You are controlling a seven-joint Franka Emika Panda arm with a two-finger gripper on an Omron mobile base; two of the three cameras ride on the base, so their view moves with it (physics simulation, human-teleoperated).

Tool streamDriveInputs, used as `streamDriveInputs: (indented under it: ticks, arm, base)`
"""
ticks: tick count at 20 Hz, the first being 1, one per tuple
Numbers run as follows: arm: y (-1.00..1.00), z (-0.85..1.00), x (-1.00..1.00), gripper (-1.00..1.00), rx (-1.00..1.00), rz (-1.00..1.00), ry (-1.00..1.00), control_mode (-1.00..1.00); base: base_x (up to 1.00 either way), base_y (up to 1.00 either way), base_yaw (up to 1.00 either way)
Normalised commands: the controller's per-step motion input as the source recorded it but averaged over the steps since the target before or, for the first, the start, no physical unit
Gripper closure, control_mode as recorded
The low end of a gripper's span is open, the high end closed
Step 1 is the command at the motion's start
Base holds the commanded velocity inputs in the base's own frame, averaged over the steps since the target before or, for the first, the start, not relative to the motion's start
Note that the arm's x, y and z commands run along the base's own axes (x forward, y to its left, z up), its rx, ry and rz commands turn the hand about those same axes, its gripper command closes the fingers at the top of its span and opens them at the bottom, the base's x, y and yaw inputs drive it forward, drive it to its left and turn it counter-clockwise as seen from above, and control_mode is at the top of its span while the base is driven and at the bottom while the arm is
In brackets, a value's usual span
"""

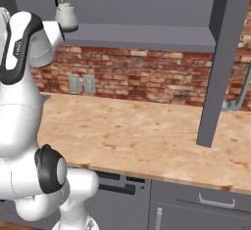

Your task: Open the cabinet, pick the kettle from the cabinet, and place it in the sink.

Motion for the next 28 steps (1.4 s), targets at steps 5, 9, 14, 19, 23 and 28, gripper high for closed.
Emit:
streamDriveInputs:
  ticks: [5,9,14,19,23,28]
  arm:
    - [0.48,0.0,-0.03,-1.0,0.0,0.1,0.0,-1.0]
    - [0.47,0.0,-0.13,-1.0,0.0,0.1,0.0,-1.0]
    - [0.49,-0.01,-0.18,-1.0,0.0,0.07,0.0,-1.0]
    - [0.52,-0.03,-0.18,-1.0,0.0,0.06,0.0,-1.0]
    - [0.57,-0.06,-0.16,-1.0,0.0,0.04,0.0,-1.0]
    - [0.61,-0.08,-0.1,-1.0,0.0,0.0,0.0,-1.0]
  base:
    - [0.0,0.0,0.0]
    - [0.0,0.0,0.0]
    - [0.0,0.0,0.0]
    - [0.0,0.0,0.0]
    - [0.0,0.0,0.0]
    - [0.0,0.0,0.0]
